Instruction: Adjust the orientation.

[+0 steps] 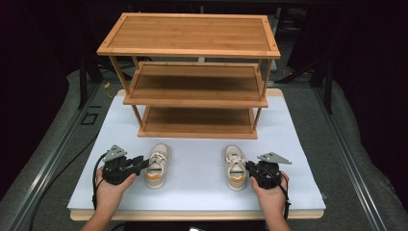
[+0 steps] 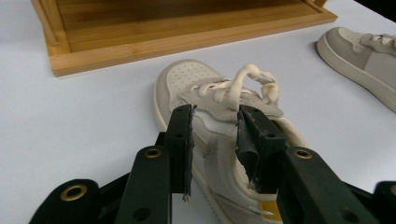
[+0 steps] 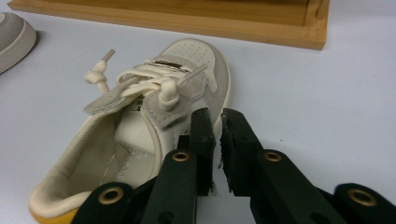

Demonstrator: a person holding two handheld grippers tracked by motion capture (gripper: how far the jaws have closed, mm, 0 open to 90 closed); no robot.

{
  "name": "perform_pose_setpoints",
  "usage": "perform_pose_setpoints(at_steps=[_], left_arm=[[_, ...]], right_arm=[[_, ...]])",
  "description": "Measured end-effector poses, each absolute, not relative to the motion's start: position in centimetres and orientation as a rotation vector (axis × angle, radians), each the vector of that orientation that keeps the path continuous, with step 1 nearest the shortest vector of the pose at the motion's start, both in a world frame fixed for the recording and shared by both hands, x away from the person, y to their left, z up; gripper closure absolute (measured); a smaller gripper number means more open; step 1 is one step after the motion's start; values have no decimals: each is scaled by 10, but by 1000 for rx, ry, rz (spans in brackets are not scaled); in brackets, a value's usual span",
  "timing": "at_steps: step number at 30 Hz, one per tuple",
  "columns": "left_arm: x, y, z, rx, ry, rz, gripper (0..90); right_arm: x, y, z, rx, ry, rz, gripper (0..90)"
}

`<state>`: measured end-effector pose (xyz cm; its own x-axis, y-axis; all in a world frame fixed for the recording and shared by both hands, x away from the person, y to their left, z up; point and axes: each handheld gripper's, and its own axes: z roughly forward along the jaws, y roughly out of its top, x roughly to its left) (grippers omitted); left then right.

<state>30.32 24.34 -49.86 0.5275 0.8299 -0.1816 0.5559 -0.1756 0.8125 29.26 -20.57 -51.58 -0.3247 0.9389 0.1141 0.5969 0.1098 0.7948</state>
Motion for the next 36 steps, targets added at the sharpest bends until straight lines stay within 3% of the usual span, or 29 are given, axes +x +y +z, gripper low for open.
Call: perform_pose_setpoints(at_steps=[11,28,36], left_arm=[[298,243,-501,1874,1143,373,596],[306,238,-515,1883,1168,324,554],[317,236,-519,1907,1196,309,599]], right_arm=[[276,-196,-499,1418,1909,1161,687],[285,-187,-516,1459,1990,1108,635],[290,-189,-518,1494,1999,1128,650]])
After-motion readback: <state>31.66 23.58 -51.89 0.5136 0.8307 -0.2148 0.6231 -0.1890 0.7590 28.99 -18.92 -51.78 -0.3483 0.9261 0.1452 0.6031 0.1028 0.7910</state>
